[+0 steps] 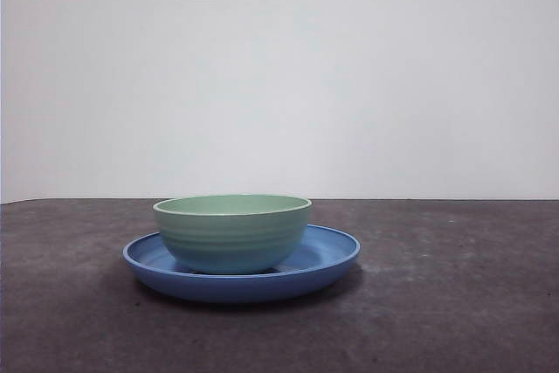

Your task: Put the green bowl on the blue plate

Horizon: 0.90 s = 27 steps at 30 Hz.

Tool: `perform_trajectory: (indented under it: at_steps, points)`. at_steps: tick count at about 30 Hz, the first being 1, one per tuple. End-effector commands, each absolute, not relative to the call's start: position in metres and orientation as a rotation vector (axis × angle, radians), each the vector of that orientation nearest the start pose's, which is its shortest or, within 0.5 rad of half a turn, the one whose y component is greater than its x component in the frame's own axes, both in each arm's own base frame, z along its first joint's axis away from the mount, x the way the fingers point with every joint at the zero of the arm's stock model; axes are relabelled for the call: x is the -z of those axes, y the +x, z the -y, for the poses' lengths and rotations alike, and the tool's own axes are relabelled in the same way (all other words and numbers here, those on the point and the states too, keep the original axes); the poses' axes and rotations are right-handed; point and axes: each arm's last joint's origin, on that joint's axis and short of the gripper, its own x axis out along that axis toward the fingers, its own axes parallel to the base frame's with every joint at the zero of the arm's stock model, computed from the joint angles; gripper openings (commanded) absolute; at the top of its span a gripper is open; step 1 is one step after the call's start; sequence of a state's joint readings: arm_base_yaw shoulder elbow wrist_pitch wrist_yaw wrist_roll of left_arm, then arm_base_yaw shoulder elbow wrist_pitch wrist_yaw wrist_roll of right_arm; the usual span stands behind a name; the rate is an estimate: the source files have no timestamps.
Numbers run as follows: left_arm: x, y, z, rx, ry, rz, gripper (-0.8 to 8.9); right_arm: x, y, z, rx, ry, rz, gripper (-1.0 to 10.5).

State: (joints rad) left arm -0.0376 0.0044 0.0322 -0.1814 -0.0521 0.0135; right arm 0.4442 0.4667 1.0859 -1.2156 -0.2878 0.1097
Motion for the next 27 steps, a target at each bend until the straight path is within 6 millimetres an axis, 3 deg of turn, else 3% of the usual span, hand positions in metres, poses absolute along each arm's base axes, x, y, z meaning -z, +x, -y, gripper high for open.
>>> perform_trajectory:
  at_steps: [1,12,18,22,27]
  points:
    - [-0.149,0.096,0.002,-0.013,0.034,-0.179,0.21,-0.362,0.021,-0.019,-0.68,0.062,-0.632,0.3]
    - [-0.149,0.096,0.002,-0.013,0.034,-0.179,0.21,-0.362,0.021,-0.017,-0.639,0.02,-0.598,0.3]
    - [-0.149,0.096,0.002,-0.013,0.034,-0.179,0.21,-0.353,0.046,-0.018,-0.479,-0.093,-0.357,0.3]
    - [-0.149,0.096,0.002,-0.013,0.034,-0.179,0.21,-0.326,0.065,-0.015,-0.367,-0.11,-0.197,0.3]
    - [-0.149,0.096,0.002,-0.013,0.034,-0.179,0.21,-0.27,0.082,-0.008,-0.242,-0.108,-0.117,0.3]
